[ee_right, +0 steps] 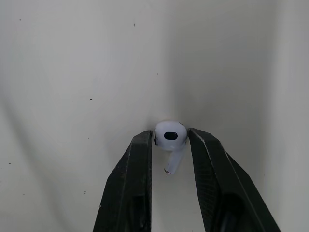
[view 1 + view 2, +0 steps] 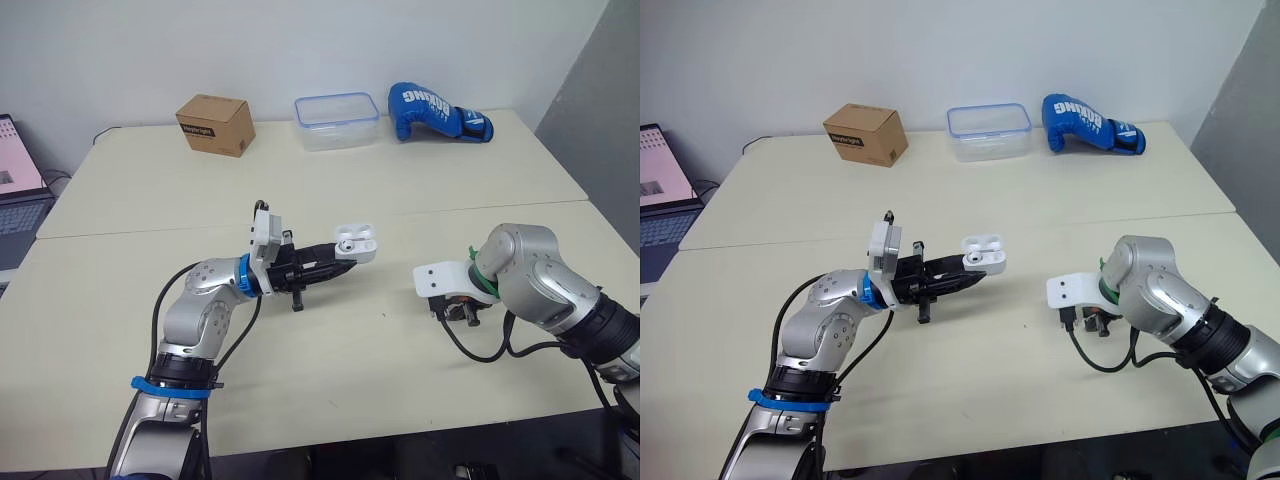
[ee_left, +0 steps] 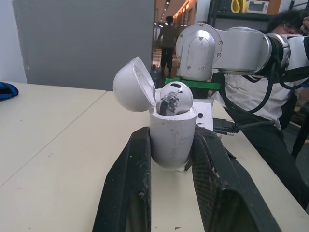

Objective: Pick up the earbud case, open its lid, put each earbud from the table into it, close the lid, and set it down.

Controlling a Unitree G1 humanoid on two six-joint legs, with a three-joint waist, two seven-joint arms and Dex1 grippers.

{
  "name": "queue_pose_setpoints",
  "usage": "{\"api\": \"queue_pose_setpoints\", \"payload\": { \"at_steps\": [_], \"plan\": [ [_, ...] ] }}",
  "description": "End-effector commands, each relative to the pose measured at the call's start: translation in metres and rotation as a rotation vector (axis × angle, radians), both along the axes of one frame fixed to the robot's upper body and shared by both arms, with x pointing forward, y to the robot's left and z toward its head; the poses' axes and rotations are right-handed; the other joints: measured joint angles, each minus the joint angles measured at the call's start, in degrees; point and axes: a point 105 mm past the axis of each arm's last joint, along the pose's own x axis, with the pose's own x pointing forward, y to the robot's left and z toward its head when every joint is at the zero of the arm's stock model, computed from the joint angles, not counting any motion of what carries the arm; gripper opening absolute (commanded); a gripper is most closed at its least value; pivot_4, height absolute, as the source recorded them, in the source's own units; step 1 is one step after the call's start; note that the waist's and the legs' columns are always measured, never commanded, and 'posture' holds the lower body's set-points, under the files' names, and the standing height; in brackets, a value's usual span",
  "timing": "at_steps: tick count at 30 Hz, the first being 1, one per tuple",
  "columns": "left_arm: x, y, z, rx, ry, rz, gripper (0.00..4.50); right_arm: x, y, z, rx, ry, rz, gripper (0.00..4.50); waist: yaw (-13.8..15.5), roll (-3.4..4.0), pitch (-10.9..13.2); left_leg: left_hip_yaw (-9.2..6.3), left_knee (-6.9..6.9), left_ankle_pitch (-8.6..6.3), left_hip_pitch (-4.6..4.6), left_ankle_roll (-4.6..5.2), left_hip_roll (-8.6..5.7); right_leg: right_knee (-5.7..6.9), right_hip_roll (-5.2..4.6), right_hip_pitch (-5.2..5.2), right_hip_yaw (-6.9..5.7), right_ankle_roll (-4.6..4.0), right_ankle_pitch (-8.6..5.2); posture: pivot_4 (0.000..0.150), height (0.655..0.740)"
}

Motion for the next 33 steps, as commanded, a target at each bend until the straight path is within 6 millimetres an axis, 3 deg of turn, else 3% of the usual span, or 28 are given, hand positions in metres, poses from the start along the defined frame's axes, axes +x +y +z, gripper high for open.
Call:
{"api": "queue_pose_setpoints", "payload": {
  "at_steps": [1, 3, 13, 18, 27, 33],
  "plan": [
    [-0.004, 0.0, 0.008, -0.013, -0.046, -0.007, 0.79, 0.0, 0.0, 0.003, -0.005, -0.002, 0.003, 0.82, 0.0, 0.0, 0.0, 0.0, 0.0, 0.0, 0.0, 0.0, 0.0, 0.0, 0.0, 0.0, 0.0, 0.0, 0.0, 0.15, 0.7307],
    [-0.004, 0.0, 0.008, -0.013, -0.046, -0.007, 0.79, 0.0, 0.001, 0.003, -0.005, -0.003, 0.008, 0.4, 0.0, 0.0, 0.0, 0.0, 0.0, 0.0, 0.0, 0.0, 0.0, 0.0, 0.0, 0.0, 0.0, 0.0, 0.0, 0.15, 0.7307],
    [-0.003, 0.001, 0.006, -0.012, -0.043, -0.011, 0.79, -0.004, 0.001, 0.002, 0.001, 0.001, 0.01, 0.4, 0.01, 0.0, 0.0, 0.0, 0.0, 0.0, 0.0, 0.0, 0.0, 0.0, 0.0, 0.0, 0.0, 0.0, 0.0, 0.15, 0.7307],
    [-0.001, 0.001, 0.006, -0.012, -0.041, -0.012, 0.79, 0.0, -0.004, 0.018, 0.05, -0.055, -0.029, 0.4, 0.01, 0.0, 0.0, 0.0, 0.0, 0.0, 0.0, 0.0, 0.0, 0.0, 0.0, 0.0, 0.0, 0.0, 0.0, 0.15, 0.7307],
    [0.004, 0.001, 0.01, -0.024, -0.041, -0.016, 0.79, 0.011, 0.003, 0.048, 0.417, -0.286, -0.209, 0.4, 0.13, -0.01, -0.01, -0.05, -0.01, 0.0, -0.01, 0.0, 0.01, 0.01, 0.0, 0.01, -0.02, 0.0, 0.0, 0.15, 0.7307],
    [0.006, 0.003, 0.012, -0.028, -0.026, -0.035, 0.79, 0.015, 0.018, 0.06, 0.812, -0.375, -0.437, 0.4, 0.11, -0.01, -0.01, -0.07, 0.01, 0.0, -0.01, 0.0, -0.01, 0.08, -0.01, -0.01, 0.0, -0.01, 0.01, 0.15, 0.7307]
  ]
}}
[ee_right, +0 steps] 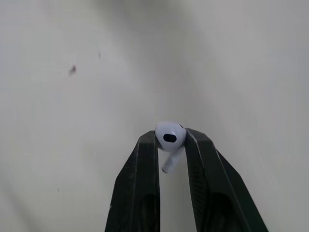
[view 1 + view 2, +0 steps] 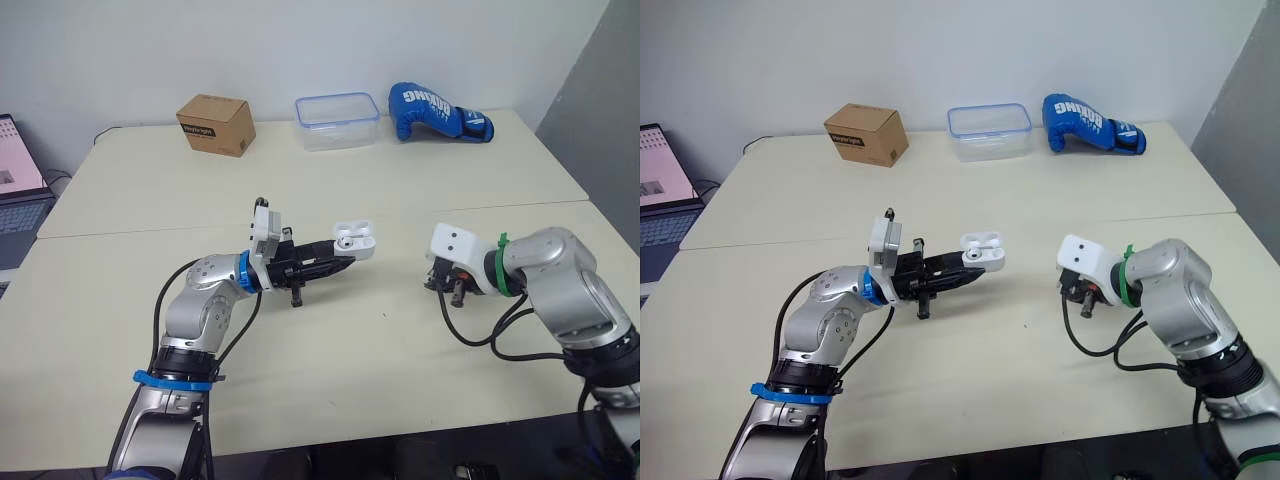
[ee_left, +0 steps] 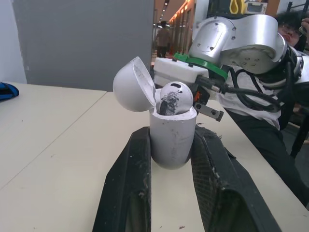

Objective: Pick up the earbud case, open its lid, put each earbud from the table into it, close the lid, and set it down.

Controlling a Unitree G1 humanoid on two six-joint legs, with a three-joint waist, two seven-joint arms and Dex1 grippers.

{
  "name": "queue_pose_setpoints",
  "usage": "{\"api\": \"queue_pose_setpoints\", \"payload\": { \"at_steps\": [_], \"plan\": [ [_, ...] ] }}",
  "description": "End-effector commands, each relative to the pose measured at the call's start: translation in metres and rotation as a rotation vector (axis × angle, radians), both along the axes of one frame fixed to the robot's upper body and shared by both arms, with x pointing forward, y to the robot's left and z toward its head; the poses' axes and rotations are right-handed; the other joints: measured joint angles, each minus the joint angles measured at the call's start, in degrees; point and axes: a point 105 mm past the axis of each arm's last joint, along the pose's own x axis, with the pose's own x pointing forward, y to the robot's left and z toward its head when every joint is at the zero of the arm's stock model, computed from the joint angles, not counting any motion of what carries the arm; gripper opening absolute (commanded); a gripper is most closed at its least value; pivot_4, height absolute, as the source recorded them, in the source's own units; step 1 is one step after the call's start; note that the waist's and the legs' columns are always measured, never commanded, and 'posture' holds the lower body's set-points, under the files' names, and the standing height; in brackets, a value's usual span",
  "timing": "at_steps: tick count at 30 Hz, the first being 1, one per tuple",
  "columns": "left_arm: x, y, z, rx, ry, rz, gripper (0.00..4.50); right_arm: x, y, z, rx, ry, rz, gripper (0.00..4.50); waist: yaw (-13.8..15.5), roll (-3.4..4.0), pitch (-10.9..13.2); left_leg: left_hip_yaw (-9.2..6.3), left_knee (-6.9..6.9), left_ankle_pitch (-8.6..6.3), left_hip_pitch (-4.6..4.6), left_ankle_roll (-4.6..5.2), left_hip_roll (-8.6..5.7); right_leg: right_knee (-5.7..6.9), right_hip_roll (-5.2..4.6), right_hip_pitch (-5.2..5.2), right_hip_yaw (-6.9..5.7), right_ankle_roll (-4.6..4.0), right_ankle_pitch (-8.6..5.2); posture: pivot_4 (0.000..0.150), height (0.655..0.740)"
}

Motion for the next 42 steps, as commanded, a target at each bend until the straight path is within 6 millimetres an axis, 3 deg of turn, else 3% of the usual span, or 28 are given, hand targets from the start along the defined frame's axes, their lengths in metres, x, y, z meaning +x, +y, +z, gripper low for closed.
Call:
{"api": "queue_pose_setpoints", "payload": {
  "at_steps": [1, 10, 16, 21, 27, 35, 42],
  "plan": [
    [-0.001, 0.001, 0.013, -0.025, -0.038, -0.026, 0.79, 0.007, 0.003, 0.033, 0.218, -0.164, -0.119, 0.4, -0.05, 0.0, 0.0, 0.01, 0.0, 0.0, 0.0, 0.0, -0.01, 0.01, 0.0, 0.0, 0.01, 0.0, 0.0, 0.15, 0.7307],
    [0.004, 0.001, 0.014, -0.025, -0.018, -0.051, 0.79, -0.001, 0.022, 0.067, 0.522, -0.351, -0.224, 0.4, -0.12, 0.03, -0.02, -0.04, -0.01, 0.0, 0.01, -0.01, -0.04, 0.02, 0.0, -0.01, 0.0, 0.0, 0.0, 0.15, 0.7307],
    [0.009, 0.002, 0.013, -0.021, -0.012, -0.057, 0.79, -0.01, 0.034, 0.098, 0.667, -0.468, -0.195, 0.4, -0.25, 0.05, -0.02, -0.04, -0.02, 0.0, 0.04, 0.0, -0.02, 0.06, 0.03, -0.01, 0.01, 0.0, 0.0, 0.15, 0.7307],
    [0.012, 0.003, 0.01, -0.017, -0.012, -0.057, 0.79, -0.026, 0.05, 0.111, 0.733, -0.474, -0.094, 0.4, -0.27, 0.05, -0.03, -0.06, -0.03, 0.0, 0.04, -0.01, -0.02, 0.04, 0.03, -0.01, 0.0, 0.0, 0.0, 0.15, 0.7307],
    [0.017, 0.004, 0.007, -0.018, -0.013, -0.046, 0.79, -0.038, 0.061, 0.109, 0.729, -0.444, 0.01, 0.4, -0.25, 0.05, -0.03, -0.07, -0.02, 0.0, 0.04, 0.0, -0.02, 0.05, 0.03, 0.01, -0.01, 0.0, 0.0, 0.15, 0.7307],
    [0.019, 0.001, 0.01, -0.026, -0.024, -0.043, 0.79, -0.043, 0.067, 0.089, 0.716, -0.361, 0.053, 0.4, -0.28, 0.05, -0.03, -0.06, -0.03, 0.0, 0.05, 0.0, -0.02, 0.05, 0.03, 0.01, -0.01, 0.0, 0.0, 0.15, 0.7307],
    [0.018, 0.0, 0.011, -0.025, -0.028, -0.045, 0.79, -0.045, 0.075, 0.09, 0.73, -0.352, 0.067, 0.4, -0.31, 0.05, -0.03, -0.06, -0.03, 0.0, 0.05, 0.0, -0.01, 0.05, 0.04, 0.01, -0.01, 0.0, 0.0, 0.15, 0.7307]
  ]
}}
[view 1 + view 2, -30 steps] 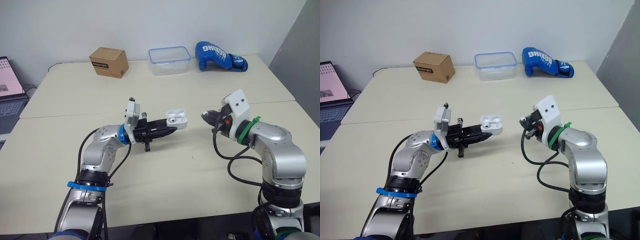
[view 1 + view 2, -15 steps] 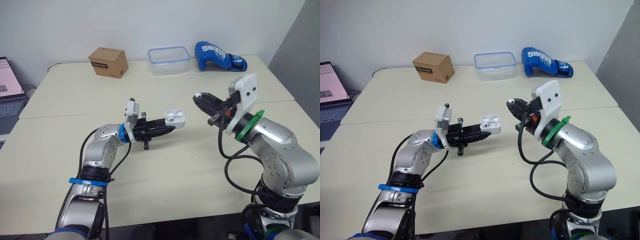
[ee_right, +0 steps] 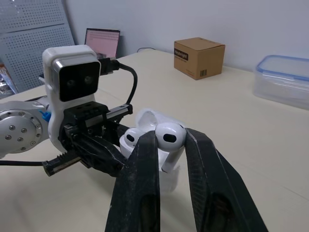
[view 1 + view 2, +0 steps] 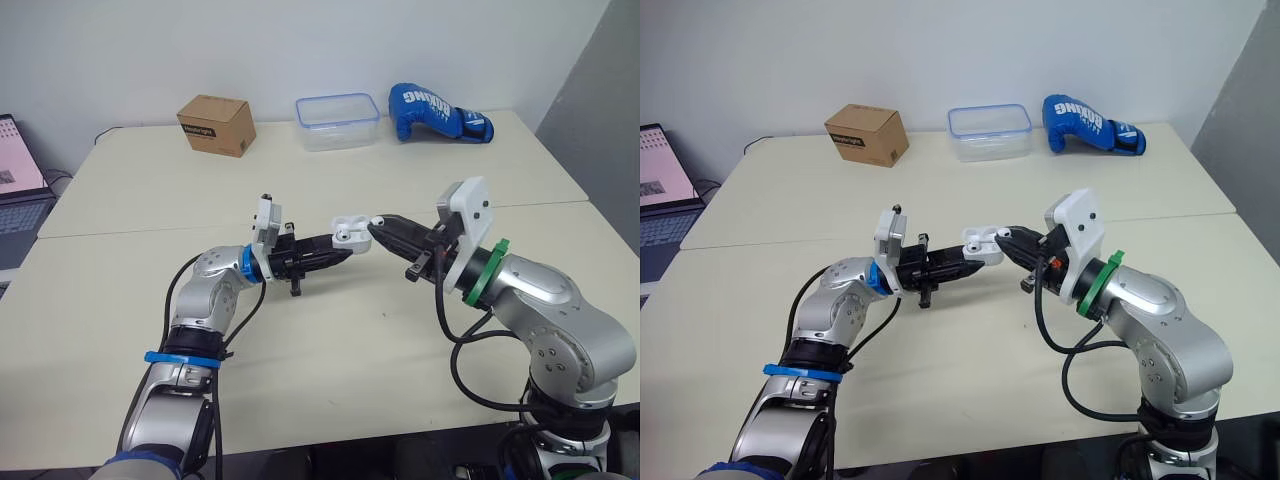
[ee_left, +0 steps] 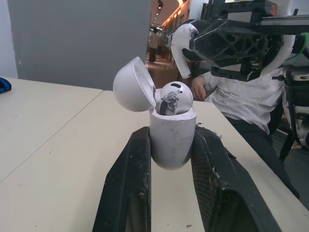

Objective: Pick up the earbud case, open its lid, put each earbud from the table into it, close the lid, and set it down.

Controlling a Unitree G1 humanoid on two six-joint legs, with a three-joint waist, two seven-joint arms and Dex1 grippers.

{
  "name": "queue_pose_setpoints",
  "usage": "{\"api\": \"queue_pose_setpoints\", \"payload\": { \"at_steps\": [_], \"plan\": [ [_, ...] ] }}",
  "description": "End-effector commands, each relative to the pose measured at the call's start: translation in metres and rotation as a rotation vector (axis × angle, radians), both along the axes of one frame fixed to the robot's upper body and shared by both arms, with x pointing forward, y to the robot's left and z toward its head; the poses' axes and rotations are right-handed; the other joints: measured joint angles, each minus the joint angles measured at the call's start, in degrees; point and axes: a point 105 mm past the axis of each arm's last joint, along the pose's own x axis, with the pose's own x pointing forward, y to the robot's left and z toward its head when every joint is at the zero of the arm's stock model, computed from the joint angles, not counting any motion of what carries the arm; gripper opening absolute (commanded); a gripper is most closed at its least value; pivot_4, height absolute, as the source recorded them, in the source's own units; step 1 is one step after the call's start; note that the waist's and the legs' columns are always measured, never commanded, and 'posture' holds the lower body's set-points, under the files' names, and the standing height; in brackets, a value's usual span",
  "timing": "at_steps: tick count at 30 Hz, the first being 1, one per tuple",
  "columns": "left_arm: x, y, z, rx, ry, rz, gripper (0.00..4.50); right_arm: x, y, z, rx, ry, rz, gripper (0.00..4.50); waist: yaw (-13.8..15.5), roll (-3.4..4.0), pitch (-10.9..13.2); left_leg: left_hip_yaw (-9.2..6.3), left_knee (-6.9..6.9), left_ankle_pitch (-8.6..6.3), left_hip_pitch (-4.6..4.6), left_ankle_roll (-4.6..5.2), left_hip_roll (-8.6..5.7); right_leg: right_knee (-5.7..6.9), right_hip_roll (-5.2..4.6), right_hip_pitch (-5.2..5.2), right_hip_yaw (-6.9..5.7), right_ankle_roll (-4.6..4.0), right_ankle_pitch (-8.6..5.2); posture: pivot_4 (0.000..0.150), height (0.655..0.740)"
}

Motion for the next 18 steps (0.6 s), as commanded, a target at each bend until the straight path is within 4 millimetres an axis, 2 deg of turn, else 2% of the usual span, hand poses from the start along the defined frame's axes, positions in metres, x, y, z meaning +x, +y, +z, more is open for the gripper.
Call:
{"api": "queue_pose_setpoints", "payload": {
  "at_steps": [1, 8, 18],
  "plan": [
    [-0.001, -0.002, 0.014, -0.01, -0.06, -0.007, 0.79, -0.006, 0.007, 0.013, 0.018, -0.058, 0.026, 0.4, 0.0, 0.0, 0.0, 0.0, 0.0, 0.0, 0.0, 0.0, 0.0, 0.0, 0.0, 0.0, 0.0, 0.0, 0.0, 0.15, 0.7307],
    [-0.004, -0.005, 0.016, -0.011, -0.064, -0.018, 0.79, -0.001, 0.012, 0.02, 0.028, -0.055, 0.028, 0.4, 0.0, 0.0, 0.0, -0.02, 0.0, 0.0, 0.0, 0.0, 0.0, -0.01, 0.0, 0.0, -0.01, 0.0, 0.0, 0.15, 0.7307],
    [-0.008, -0.004, 0.022, -0.016, -0.075, -0.022, 0.79, 0.008, 0.01, 0.018, 0.013, -0.033, 0.007, 0.4, 0.0, 0.0, 0.0, -0.01, 0.0, 0.0, 0.0, 0.0, 0.0, -0.01, 0.01, 0.0, -0.01, 0.0, 0.0, 0.15, 0.7307]
  ]
}}
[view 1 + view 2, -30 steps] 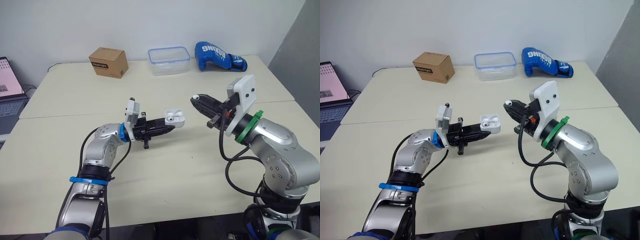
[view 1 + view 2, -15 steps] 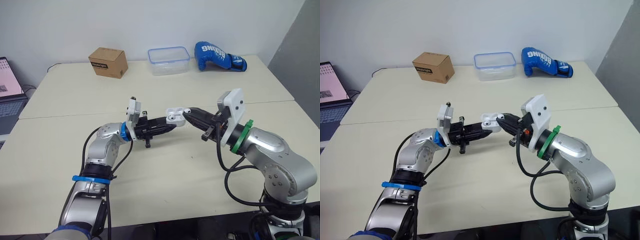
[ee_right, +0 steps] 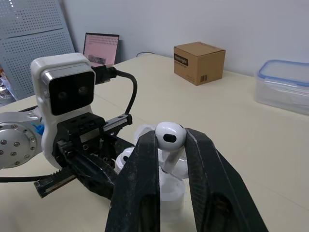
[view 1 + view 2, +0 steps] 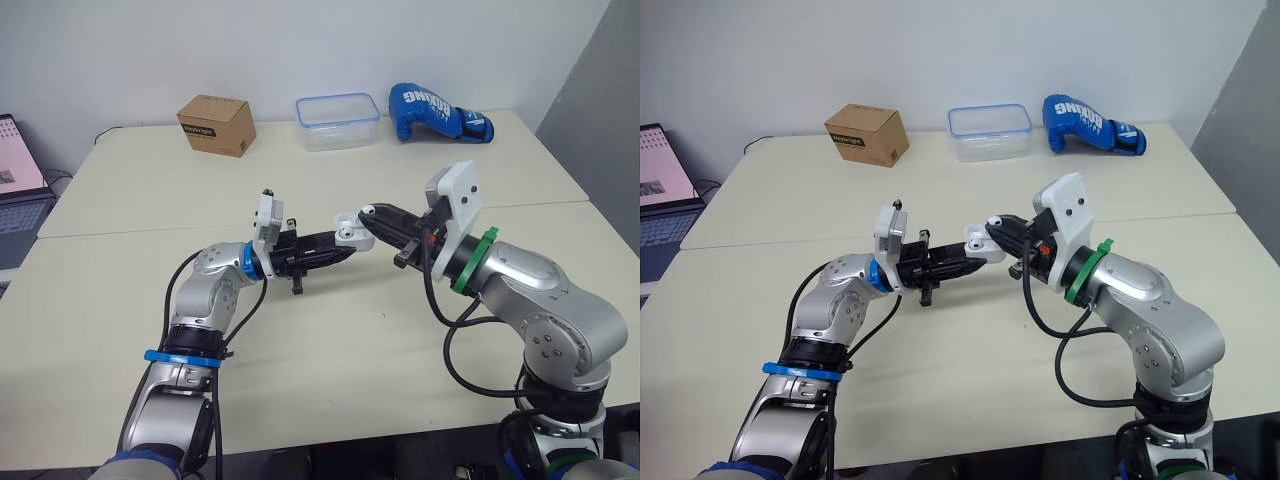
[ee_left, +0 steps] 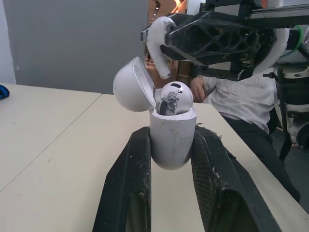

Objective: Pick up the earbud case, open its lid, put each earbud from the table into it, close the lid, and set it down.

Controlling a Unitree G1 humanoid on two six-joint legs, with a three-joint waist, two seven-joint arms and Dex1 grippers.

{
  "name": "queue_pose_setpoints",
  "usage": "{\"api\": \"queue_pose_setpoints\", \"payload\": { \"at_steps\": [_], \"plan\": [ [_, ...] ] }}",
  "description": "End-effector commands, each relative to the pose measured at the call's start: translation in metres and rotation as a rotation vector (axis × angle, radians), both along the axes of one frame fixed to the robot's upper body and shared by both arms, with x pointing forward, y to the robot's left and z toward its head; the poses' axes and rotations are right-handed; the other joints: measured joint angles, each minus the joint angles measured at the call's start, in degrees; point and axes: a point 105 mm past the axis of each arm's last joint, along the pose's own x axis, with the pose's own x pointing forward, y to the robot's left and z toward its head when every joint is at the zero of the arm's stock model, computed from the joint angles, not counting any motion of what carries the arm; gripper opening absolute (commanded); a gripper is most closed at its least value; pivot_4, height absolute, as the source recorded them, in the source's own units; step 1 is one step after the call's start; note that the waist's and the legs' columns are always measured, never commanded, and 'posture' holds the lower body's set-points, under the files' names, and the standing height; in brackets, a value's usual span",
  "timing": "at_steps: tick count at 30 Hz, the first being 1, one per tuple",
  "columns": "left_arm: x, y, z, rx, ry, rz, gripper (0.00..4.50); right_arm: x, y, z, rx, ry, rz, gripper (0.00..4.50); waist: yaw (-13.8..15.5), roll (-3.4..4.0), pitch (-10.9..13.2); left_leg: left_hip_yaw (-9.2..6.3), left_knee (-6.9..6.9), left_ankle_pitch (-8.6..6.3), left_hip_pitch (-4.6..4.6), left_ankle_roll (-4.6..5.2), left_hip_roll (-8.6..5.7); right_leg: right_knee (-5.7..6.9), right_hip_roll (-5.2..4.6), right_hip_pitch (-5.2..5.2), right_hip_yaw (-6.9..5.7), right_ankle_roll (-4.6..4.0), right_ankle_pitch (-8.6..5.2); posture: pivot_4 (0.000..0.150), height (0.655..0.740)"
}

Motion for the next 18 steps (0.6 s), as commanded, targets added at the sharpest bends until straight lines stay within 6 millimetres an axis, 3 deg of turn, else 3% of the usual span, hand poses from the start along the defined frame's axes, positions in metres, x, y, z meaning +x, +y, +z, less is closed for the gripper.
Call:
{"api": "queue_pose_setpoints", "payload": {
  "at_steps": [1, 18],
  "plan": [
    [-0.004, 0.0, 0.014, -0.019, -0.054, -0.007, 0.79, -0.002, 0.001, 0.006, 0.003, -0.029, 0.012, 0.4, 0.0, 0.0, 0.0, 0.0, 0.0, 0.0, 0.0, 0.0, 0.0, -0.01, 0.0, 0.0, 0.01, 0.0, 0.0, 0.15, 0.7307],
    [0.0, 0.004, 0.014, -0.026, -0.053, 0.012, 0.79, -0.002, -0.003, -0.011, -0.065, 0.025, 0.009, 0.4, 0.01, 0.0, 0.0, 0.01, 0.0, 0.0, 0.0, 0.0, 0.0, 0.0, 0.0, 0.0, 0.0, 0.0, 0.0, 0.15, 0.7307]
  ]
}}
